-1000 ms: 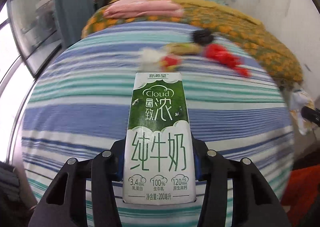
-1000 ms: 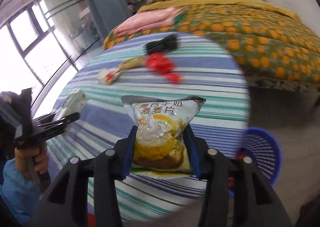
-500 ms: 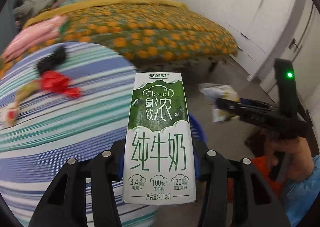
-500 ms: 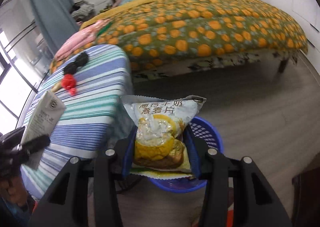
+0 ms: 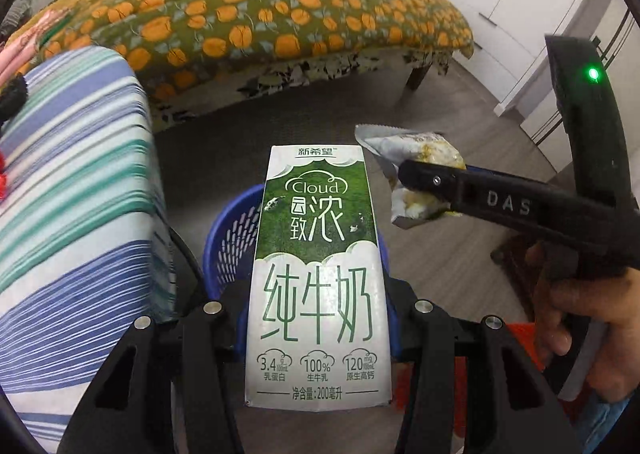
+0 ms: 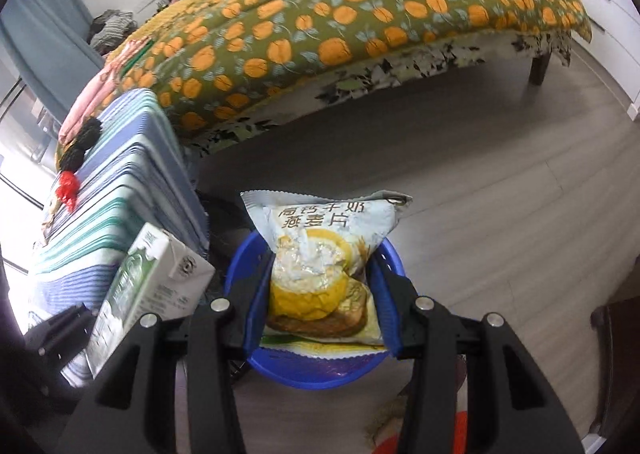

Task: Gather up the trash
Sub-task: 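Carry the carton and snack bag over the wastebasket and release both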

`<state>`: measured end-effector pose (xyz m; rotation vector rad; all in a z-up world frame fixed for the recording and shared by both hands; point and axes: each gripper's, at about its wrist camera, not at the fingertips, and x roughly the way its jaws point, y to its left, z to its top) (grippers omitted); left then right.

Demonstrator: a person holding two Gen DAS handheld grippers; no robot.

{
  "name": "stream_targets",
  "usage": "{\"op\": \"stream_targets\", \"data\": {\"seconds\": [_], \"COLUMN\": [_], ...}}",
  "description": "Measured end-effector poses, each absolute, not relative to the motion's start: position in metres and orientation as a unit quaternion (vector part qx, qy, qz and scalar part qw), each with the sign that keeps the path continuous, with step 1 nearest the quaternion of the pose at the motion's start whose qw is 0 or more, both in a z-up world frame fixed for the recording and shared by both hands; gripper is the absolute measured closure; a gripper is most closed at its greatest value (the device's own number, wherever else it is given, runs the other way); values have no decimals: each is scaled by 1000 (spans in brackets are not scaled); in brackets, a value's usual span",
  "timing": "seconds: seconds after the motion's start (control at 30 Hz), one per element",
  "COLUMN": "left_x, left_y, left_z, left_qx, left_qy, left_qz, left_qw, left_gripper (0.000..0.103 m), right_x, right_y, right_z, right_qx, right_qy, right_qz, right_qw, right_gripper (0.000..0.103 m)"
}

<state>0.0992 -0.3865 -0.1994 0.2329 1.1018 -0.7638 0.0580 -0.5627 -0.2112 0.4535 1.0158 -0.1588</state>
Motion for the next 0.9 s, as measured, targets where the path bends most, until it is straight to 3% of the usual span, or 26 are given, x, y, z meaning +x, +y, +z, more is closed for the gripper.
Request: {"op": "stream_targets", "data": {"seconds": [0.1,0.13,0.17,0.2,0.23,0.43,0.53,0.67,0.9], "left_x": [102,103,105,106,106,85,73,74,109], "left_y": [-401,-403,-407,-408,-408,-383,-343,-266,-105], "left_z": [-210,-213,-218,-218,-218,-181,-157,-145,-158], "left_qx": [123,127,131,131,130,125,125,113,71], "left_qy": [506,507,510,510,510,477,450,437,458], "left_qz": [-347,-344,-338,-335,-335,-360,-359,-318,-163], "left_qw": [780,780,780,781,782,792,808,834,871], "left_gripper": [53,46,31,29,29,20,15,13,13], "right_x": [68,70,73,73,72,55,47,42,49], "right_y": [-568,-569,-572,-574,-577,-582,-573,-526,-354], "right_z": [-222,-224,-228,-230,-229,-206,-195,-181,-155], "right_qx": [225,227,235,245,251,237,209,141,41], "right_qy": [490,491,491,485,478,439,424,410,396], "right_qz": [-75,-74,-75,-74,-78,-118,-132,-123,41], "right_qw": [839,838,836,836,838,858,871,893,916], "right_gripper": [56,55,50,38,34,25,16,14,11]}}
